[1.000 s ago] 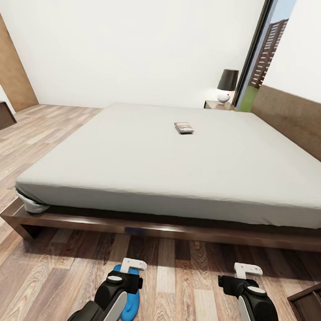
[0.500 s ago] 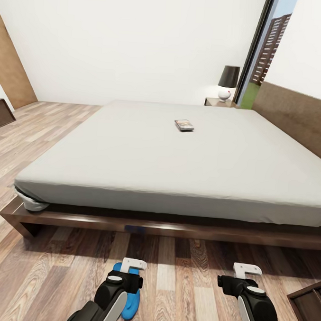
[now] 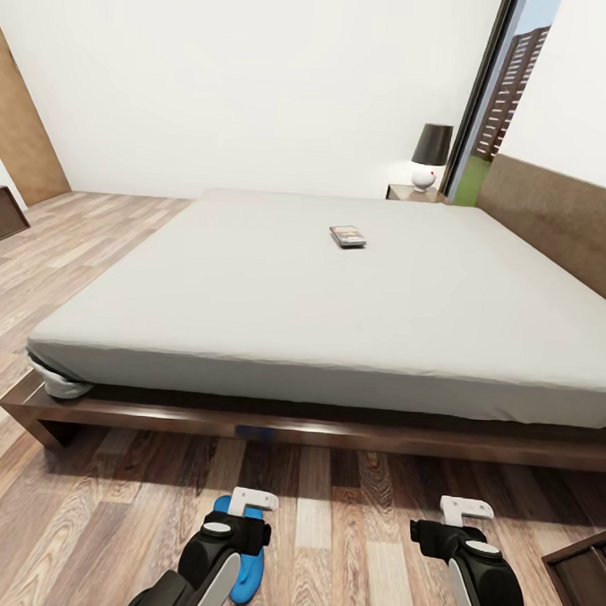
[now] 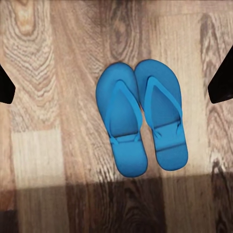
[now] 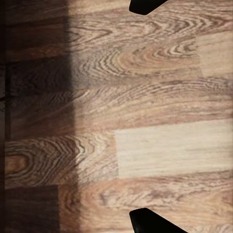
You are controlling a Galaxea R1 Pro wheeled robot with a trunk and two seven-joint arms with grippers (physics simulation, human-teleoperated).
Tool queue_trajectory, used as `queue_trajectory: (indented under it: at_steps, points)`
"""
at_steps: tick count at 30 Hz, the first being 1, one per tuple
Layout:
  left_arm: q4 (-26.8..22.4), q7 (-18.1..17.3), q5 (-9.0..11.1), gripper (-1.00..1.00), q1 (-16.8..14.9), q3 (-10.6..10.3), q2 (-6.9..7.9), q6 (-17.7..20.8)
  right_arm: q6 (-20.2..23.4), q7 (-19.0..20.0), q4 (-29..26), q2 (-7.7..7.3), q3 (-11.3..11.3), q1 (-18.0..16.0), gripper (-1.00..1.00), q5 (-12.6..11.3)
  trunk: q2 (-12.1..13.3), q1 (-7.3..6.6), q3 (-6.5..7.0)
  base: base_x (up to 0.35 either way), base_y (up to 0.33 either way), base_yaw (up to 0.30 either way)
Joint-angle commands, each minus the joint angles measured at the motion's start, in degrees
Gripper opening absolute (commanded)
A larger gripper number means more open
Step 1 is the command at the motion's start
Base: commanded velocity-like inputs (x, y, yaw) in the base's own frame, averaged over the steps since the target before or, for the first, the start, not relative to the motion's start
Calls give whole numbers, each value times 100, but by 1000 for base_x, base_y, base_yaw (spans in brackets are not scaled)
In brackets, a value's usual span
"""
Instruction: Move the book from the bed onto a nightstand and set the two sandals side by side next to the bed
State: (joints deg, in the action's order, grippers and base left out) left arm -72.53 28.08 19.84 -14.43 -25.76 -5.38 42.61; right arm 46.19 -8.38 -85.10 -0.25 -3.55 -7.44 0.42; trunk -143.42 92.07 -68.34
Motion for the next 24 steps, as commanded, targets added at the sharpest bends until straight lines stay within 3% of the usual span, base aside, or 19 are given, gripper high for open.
queue_trajectory:
  at_steps: [1,24]
  points:
    - [-16,57,59,100,-1,-12,1,11,30,-15,-6,-2,6,-3,100,2,-2,-1,-5,0,0,0]
    - [-108,60,46,100,11,-25,1,11,30,-15,-7,-2,20,-3,100,2,-2,-1,-5,0,0,0]
